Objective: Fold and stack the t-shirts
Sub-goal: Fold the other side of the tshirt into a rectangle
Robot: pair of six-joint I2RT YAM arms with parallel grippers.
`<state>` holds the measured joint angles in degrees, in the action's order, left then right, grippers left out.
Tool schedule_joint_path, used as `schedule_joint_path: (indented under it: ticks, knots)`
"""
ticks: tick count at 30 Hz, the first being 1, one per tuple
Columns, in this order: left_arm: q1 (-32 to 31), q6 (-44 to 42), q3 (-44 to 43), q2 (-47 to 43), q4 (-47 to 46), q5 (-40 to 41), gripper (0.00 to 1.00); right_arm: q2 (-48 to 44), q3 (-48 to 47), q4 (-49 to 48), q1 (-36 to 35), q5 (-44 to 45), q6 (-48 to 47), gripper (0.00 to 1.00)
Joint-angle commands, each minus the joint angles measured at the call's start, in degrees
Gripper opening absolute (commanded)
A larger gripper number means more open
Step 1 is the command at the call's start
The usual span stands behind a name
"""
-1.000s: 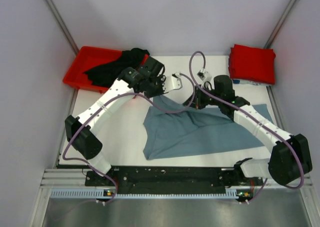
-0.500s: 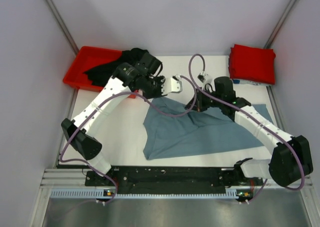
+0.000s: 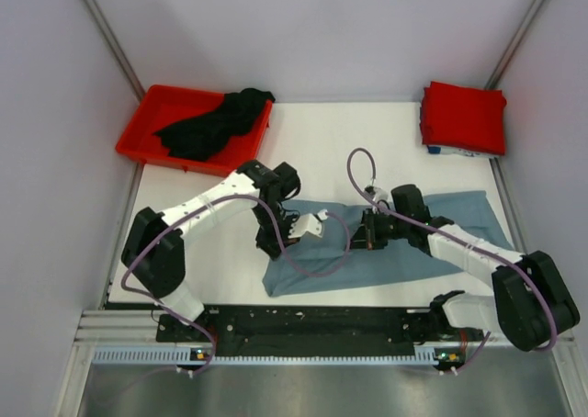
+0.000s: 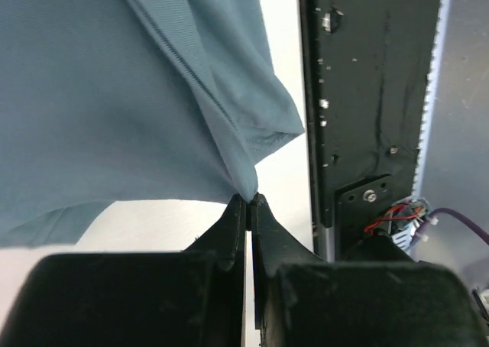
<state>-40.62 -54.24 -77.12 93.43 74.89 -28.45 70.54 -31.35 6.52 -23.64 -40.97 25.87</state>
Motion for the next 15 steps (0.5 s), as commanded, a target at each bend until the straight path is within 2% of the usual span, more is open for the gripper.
schedule_joint_path:
  ticks: [1, 10, 11, 15]
  knots:
    - [-0.77, -3.15, 4.25, 0.96, 1.23, -5.21, 0.00, -0.06, 3.57, -10.12, -1.41, -1.13, 5.24, 0.00]
    - [-1.13, -3.51, 8.92, 6.94, -4.93, -4.95, 0.01, 1.79, 8.15, -10.74, -1.94, 0.72, 6.91, 0.00]
    - [-1.13, -3.59, 8.92, 7.47, -5.19, -5.30, 0.04, 2.23, 8.41, -10.74, -2.02, 0.80, 7.00, 0.01]
    - [-1.48, -5.26, 9.01, 8.17, -3.62, -7.50, 0.30, 3.55, 8.76, -8.55, -2.20, -0.25, 7.00, 0.11]
